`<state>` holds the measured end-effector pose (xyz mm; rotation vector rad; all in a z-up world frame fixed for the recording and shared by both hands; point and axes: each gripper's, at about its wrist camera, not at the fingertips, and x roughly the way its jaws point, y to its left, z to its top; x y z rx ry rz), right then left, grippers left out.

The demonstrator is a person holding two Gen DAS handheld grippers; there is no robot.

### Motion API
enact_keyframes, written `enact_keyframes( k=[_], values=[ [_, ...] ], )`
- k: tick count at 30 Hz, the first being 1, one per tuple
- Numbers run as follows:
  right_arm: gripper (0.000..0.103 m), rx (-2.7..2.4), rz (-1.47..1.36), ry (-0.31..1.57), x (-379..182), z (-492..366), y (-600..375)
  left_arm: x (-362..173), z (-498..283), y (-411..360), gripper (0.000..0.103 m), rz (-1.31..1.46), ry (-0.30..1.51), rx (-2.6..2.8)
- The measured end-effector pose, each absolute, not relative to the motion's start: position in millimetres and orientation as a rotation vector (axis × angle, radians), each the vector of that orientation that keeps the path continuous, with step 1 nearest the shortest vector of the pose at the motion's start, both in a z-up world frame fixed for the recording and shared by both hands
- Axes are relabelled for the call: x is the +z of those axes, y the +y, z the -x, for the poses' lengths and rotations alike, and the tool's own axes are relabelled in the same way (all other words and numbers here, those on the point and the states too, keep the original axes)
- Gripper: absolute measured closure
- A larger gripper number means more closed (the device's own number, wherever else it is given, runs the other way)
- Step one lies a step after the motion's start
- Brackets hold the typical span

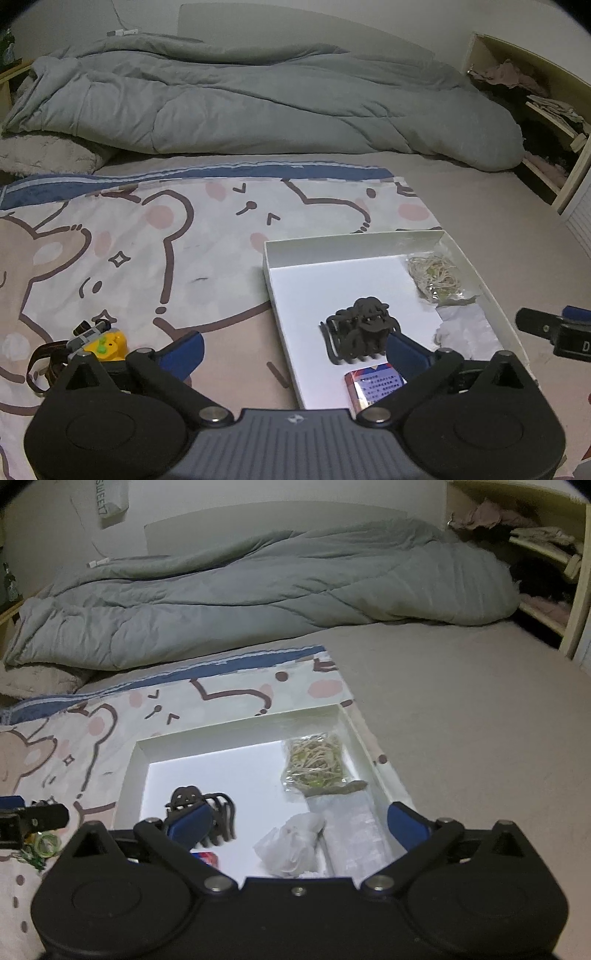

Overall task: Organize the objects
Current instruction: 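Lower the black claw clip into the tray and open the left gripper, then withdraw both tools from the tray toward the yellow headlamp on the bed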

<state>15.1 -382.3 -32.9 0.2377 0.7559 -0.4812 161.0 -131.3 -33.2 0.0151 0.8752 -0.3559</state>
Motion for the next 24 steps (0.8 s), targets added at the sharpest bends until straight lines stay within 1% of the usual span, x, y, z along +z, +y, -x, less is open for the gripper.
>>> enact_keyframes(
  k=[13, 24],
  values=[
    [0.0, -0.476, -0.231, 0.734, -30.0, -12.9, -374.4, -34.6, -168.4, -114.1, 0.0, -0.053, 0.85, -0.31],
    [0.0, -0.395, -0.197, 0.727, -31.2, -44.1, -343.7, -29.2, -180.1, -68.8, 0.0, -0.013, 0.845, -0.237]
  ],
)
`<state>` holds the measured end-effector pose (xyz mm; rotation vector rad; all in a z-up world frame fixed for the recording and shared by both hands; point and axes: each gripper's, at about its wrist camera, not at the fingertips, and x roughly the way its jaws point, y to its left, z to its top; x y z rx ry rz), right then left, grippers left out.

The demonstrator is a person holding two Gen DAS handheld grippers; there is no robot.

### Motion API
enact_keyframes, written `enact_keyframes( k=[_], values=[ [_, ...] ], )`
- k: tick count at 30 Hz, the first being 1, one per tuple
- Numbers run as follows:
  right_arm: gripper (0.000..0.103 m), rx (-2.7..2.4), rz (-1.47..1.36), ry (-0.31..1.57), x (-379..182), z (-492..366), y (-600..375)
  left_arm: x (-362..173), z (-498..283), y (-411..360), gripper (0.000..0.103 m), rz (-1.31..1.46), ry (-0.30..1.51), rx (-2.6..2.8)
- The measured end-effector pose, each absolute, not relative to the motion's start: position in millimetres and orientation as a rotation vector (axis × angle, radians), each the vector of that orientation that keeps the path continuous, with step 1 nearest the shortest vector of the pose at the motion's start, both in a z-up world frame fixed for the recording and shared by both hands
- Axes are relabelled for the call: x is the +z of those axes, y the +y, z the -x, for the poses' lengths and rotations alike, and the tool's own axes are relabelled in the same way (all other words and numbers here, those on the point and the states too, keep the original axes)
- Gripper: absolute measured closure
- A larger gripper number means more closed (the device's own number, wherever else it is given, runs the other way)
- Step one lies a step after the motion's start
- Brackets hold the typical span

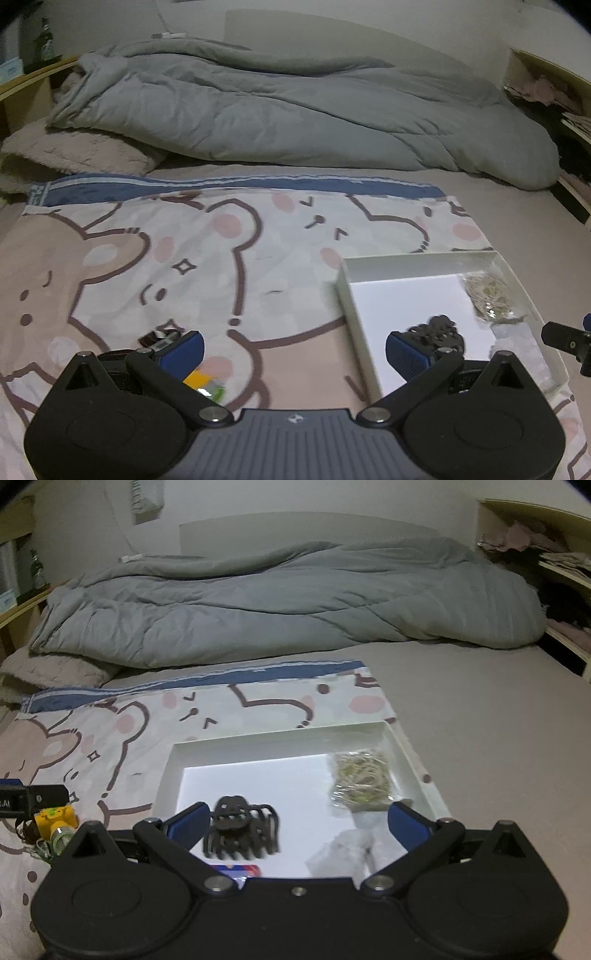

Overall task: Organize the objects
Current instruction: 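Withdraw both tools from the tray toward the yellow headlamp on the bed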

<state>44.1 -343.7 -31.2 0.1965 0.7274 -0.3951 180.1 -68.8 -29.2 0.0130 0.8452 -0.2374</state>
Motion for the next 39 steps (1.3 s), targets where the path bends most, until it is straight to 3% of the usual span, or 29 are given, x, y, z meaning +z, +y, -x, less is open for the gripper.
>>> enact_keyframes(
  k=[39],
  values=[
    [0.0, -0.082, -0.222, 0.639, -45.7, -153.3, -193.4, -35.6, -186.1, 100.4, 0.0, -0.008, 0.825, -0.02]
  ],
)
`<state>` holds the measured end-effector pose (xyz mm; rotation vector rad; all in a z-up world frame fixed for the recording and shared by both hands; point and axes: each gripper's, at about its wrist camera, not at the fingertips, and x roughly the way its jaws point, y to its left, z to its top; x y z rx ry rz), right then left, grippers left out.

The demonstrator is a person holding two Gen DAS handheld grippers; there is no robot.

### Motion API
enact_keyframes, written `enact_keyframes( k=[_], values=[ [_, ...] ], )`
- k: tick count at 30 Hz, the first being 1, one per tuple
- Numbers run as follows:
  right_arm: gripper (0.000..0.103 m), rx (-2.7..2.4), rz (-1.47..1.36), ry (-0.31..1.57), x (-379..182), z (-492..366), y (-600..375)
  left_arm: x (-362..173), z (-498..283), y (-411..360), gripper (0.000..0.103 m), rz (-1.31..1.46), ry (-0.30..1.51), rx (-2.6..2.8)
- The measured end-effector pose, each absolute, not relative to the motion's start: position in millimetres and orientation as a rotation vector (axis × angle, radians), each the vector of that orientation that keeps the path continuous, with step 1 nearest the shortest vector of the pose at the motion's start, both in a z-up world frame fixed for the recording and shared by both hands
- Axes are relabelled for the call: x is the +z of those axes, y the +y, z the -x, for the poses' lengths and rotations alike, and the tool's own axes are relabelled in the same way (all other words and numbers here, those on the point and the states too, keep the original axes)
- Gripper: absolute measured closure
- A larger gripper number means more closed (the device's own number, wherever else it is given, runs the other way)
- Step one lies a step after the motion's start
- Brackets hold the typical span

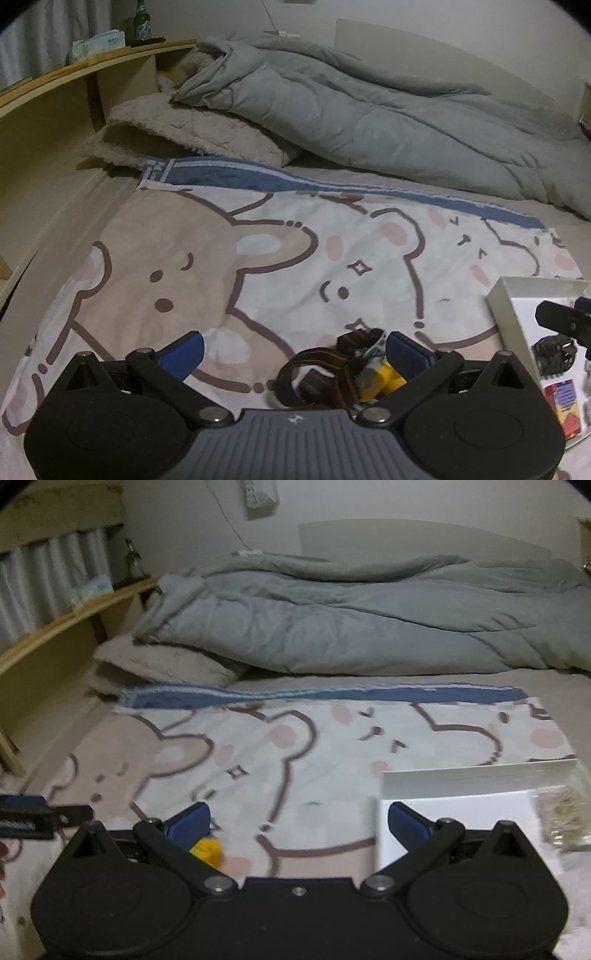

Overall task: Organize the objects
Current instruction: 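Withdraw both tools from the tray toward the yellow headlamp on the bed, then grasp the yellow headlamp with the right gripper while the left gripper grasps the green clothespins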

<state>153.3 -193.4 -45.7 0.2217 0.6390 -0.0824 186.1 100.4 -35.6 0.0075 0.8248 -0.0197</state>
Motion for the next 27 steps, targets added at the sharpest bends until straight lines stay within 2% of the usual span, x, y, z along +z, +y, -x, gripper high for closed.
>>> enact_keyframes(
  k=[10, 12, 14, 16, 17, 19, 23, 27],
  values=[
    [0.0, 0.027, -0.185, 0.741, -69.6, -170.9, -165.3, -61.8, -177.9, 112.3, 0.0, -0.041, 0.881, -0.103],
    [0.003, 0.047, -0.223, 0.792, -74.6, -176.4, -162.8, -65.8, -176.4, 115.1, 0.0, -0.047, 0.892, -0.111],
    [0.027, 0.049, -0.291, 0.835, -80.2, -179.6, -161.4, -68.6, -175.8, 118.2, 0.0, -0.049, 0.899, -0.114],
    [0.04, 0.062, -0.35, 0.895, -87.5, -184.7, -159.1, -71.0, -176.3, 122.1, 0.0, -0.046, 0.907, -0.111],
    [0.051, 0.063, -0.357, 0.923, -91.1, -186.5, -156.7, -72.1, -176.5, 123.7, 0.0, -0.044, 0.909, -0.109],
    [0.067, 0.107, -0.367, 0.948, -96.8, -188.7, -149.6, -73.3, -177.5, 126.1, 0.0, -0.042, 0.913, -0.106],
    [0.082, 0.185, -0.387, 0.98, -102.9, -191.4, -135.4, -75.1, -178.4, 128.5, 0.0, -0.039, 0.919, -0.107],
    [0.092, 0.234, -0.4, 0.991, -108.1, -194.2, -123.9, -74.5, -178.9, 129.9, 0.0, -0.035, 0.92, -0.116]
  ],
)
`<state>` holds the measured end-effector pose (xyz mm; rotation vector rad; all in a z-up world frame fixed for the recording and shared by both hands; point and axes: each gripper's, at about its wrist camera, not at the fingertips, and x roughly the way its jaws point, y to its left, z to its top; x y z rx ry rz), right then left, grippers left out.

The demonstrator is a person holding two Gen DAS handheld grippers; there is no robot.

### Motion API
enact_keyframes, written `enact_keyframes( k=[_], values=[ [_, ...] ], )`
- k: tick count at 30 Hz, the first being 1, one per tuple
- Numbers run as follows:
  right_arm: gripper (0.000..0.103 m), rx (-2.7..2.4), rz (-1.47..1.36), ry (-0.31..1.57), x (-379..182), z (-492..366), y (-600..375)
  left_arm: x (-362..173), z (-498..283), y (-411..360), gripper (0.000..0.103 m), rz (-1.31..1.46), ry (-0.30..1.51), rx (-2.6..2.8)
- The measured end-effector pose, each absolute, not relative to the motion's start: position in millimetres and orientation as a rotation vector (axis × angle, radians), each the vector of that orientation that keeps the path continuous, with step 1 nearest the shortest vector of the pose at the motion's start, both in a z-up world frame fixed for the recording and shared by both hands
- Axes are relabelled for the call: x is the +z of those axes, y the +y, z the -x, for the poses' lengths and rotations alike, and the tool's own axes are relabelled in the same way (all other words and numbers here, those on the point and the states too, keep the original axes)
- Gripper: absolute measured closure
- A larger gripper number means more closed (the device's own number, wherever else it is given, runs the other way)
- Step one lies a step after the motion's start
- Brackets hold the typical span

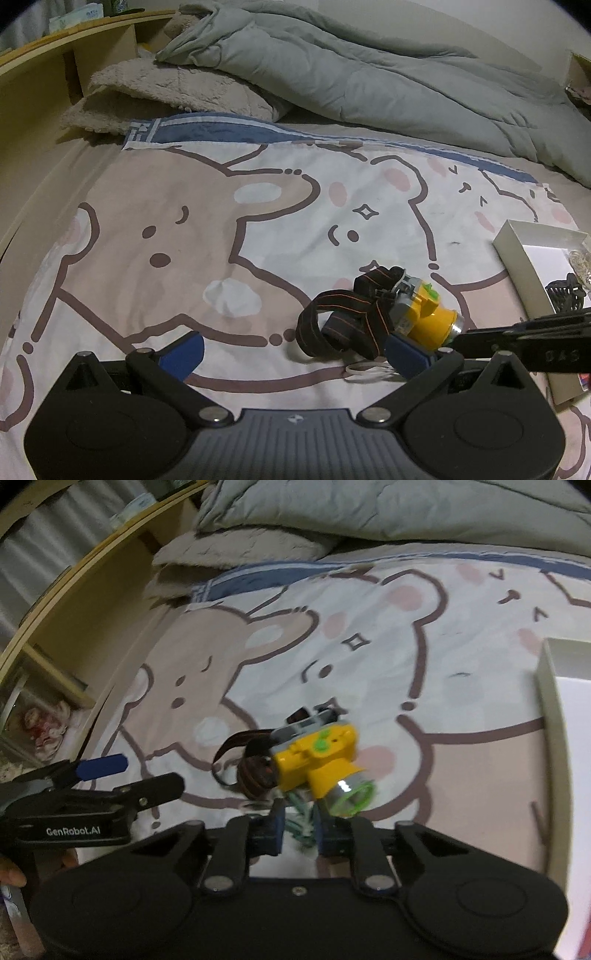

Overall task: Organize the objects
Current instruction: 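Grasp the yellow headlamp with the right gripper while the left gripper grasps the green clothespins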

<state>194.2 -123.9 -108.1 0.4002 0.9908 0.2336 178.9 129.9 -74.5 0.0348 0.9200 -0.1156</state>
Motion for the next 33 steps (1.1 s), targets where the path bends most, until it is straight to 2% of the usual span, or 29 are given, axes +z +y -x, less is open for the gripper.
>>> enact_keyframes(
  k=[5, 11, 15, 19, 21, 25, 33],
  values=[
    [0.094, 0.248, -0.362, 1.009, -116.1, -199.3, -114.4, -71.0, -179.3, 130.2, 0.002, -0.009, 0.904, -0.122],
    [0.092, 0.331, -0.318, 1.12, -126.7, -196.3, -103.4, -72.9, -180.6, 127.6, 0.01, 0.015, 0.905, -0.14],
    [0.092, 0.358, -0.31, 1.041, -104.8, -196.4, -110.4, -77.8, -181.9, 124.9, 0.021, 0.016, 0.92, -0.156],
    [0.077, 0.297, -0.264, 0.947, -92.1, -200.6, -125.8, -83.2, -182.3, 118.9, 0.034, 0.017, 0.944, -0.2],
    [0.072, 0.266, -0.221, 0.937, -94.4, -206.3, -129.6, -85.3, -181.4, 113.5, 0.036, 0.012, 0.953, -0.23],
    [0.056, 0.265, -0.154, 0.944, -104.8, -216.3, -130.2, -89.4, -176.8, 99.4, 0.037, -0.026, 0.964, -0.303],
    [0.054, 0.324, -0.064, 0.983, -131.6, -237.7, -120.9, -104.2, -163.2, 70.0, 0.035, -0.166, 0.992, -0.446]
  ],
)
